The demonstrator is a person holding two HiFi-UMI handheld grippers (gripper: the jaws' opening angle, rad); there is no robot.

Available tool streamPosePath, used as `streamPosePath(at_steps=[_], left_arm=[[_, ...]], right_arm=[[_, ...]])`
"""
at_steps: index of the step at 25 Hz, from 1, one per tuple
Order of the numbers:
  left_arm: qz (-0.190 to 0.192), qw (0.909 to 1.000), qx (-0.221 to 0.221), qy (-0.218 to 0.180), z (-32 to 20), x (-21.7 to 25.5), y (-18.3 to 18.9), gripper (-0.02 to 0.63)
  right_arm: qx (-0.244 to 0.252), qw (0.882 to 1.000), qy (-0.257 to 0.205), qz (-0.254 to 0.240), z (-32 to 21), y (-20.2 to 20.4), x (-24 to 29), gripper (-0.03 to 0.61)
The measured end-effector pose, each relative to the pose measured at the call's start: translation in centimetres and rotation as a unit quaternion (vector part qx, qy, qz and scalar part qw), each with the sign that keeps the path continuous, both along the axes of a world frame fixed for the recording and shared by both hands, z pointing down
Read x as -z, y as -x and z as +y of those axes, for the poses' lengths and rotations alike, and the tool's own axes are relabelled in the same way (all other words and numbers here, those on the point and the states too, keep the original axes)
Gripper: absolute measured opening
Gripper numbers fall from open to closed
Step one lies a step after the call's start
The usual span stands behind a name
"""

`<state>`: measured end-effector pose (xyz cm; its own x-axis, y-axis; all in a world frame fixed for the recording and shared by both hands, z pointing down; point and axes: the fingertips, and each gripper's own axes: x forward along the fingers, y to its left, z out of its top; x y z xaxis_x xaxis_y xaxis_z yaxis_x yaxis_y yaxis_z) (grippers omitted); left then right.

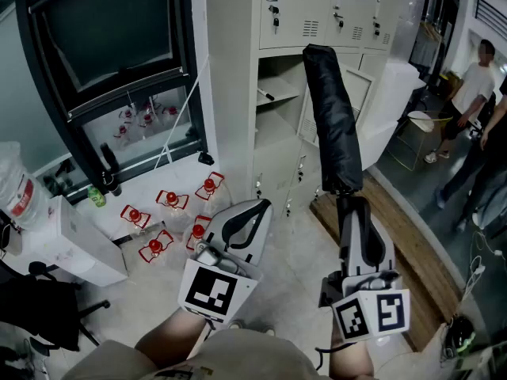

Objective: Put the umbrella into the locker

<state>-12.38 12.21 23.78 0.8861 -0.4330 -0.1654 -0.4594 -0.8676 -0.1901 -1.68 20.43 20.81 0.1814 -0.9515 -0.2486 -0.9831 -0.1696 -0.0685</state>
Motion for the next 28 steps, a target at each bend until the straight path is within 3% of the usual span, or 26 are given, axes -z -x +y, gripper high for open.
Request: streamPosePath(at_steps=[28], left_arm=[[-0.019,0.9998,0.006,0.006,-0.6,-1.5,-3.8,0.008]], right_arm=[[0.011,0.999,0.023,-0.023,-1.4,-4.2,-2.0,0.018]])
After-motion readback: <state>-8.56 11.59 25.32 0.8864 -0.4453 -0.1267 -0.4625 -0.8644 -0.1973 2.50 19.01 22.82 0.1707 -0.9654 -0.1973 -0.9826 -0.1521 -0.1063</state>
